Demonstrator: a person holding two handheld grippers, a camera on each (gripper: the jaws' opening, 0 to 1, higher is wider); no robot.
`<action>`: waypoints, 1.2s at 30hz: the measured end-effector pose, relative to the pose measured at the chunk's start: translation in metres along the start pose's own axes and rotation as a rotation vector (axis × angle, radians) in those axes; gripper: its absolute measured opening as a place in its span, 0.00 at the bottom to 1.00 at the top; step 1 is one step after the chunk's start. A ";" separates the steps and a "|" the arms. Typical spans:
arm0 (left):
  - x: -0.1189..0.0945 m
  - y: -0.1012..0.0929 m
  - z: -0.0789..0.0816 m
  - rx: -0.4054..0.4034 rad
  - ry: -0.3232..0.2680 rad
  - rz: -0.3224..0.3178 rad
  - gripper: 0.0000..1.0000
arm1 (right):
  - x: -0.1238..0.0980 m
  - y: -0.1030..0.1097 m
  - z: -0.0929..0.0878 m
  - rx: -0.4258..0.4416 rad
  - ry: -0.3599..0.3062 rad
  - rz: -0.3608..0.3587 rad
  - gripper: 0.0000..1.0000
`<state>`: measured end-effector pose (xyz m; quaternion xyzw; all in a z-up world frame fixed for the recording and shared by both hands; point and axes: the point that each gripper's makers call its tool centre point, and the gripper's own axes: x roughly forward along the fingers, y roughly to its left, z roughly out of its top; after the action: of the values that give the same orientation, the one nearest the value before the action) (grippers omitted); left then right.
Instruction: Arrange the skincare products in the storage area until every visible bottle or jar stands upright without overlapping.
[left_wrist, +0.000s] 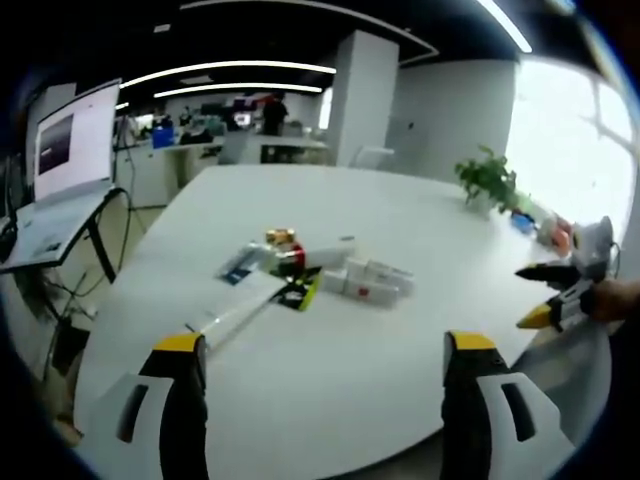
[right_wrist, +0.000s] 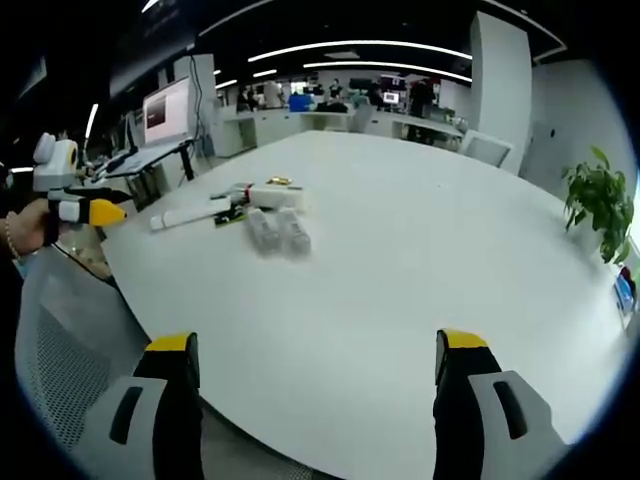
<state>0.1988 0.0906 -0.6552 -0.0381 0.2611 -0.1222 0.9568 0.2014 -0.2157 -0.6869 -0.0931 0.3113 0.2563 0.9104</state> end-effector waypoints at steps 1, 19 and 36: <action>0.000 0.000 0.000 0.000 0.000 0.000 0.91 | 0.000 0.000 0.000 -0.001 0.001 0.000 0.97; -0.001 -0.003 0.002 0.014 -0.005 -0.006 0.90 | 0.000 -0.003 0.000 -0.009 0.007 -0.020 0.97; -0.001 -0.007 0.005 0.059 -0.026 -0.025 0.89 | 0.002 -0.004 0.002 -0.044 0.008 -0.039 0.96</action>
<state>0.1985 0.0840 -0.6494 -0.0147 0.2445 -0.1414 0.9592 0.2064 -0.2176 -0.6864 -0.1203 0.3074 0.2451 0.9116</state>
